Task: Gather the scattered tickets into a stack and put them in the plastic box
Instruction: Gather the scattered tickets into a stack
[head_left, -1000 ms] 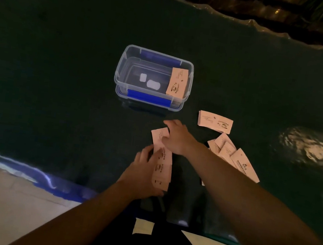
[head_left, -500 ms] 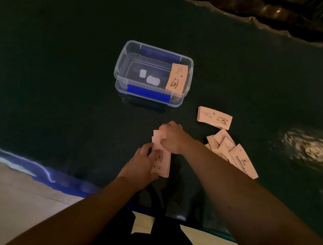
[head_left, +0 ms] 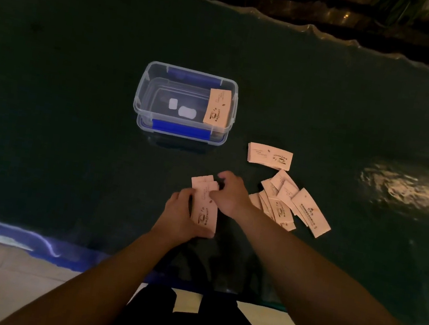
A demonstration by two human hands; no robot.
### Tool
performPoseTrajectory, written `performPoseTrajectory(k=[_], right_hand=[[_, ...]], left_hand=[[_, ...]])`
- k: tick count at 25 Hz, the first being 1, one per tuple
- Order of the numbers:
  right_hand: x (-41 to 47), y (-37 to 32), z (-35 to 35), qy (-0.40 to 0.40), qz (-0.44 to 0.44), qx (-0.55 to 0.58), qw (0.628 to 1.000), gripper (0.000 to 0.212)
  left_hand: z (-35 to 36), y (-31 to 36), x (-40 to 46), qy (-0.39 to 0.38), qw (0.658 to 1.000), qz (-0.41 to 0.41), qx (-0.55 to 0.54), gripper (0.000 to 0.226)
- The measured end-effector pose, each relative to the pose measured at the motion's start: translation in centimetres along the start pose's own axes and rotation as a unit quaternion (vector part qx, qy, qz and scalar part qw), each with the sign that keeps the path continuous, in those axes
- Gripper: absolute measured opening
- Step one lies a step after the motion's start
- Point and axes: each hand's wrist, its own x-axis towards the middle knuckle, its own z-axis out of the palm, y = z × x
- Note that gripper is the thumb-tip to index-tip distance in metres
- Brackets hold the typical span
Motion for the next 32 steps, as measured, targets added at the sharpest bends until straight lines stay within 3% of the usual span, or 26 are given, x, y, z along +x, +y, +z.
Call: performPoseTrajectory(k=[2, 6, 11, 17, 21, 25, 29, 32], right_hand=[[-0.4, 0.5, 0.3, 0.01, 0.07, 0.068, 0.995, 0.061], [-1.2, 1.5, 1.1, -0.009, 0.126, 0.141, 0.982, 0.051], [-1.8, 2.7, 0.6, -0.02, 0.122, 0.186, 0.975, 0.047], [-2.1, 5.0, -3.3, -0.014, 0.087, 0.214, 0.973, 0.049], [-1.2, 8.7, -8.0, 0.098, 0.054, 0.147, 0.983, 0.029], [0.0, 13.7, -11.9, 0.222, 0.117, 0.011, 0.968, 0.039], [0.6, 16.8, -13.4, 0.155, 0.226, -0.08, 0.958, 0.067], [0.7, 17.2, -13.4, 0.143, 0.212, -0.076, 0.964, 0.067]], left_hand=[[0.0, 0.9, 0.5, 0.031, 0.991, -0.043, -0.12, 0.098], [-0.4, 3.2, 1.7, 0.023, 0.967, -0.152, -0.205, 0.088], [0.3, 4.6, 2.5, -0.032, 0.962, -0.19, -0.193, 0.046], [1.6, 5.7, 3.8, -0.02, 0.973, -0.166, -0.161, 0.041], [1.9, 7.3, 5.2, -0.026, 0.98, -0.152, -0.124, 0.044], [3.2, 8.3, 5.8, -0.024, 0.984, -0.156, -0.085, 0.043], [4.3, 8.7, 5.6, 0.006, 0.988, -0.15, -0.034, 0.033], [4.9, 8.9, 5.6, -0.001, 0.981, -0.183, -0.058, 0.038]])
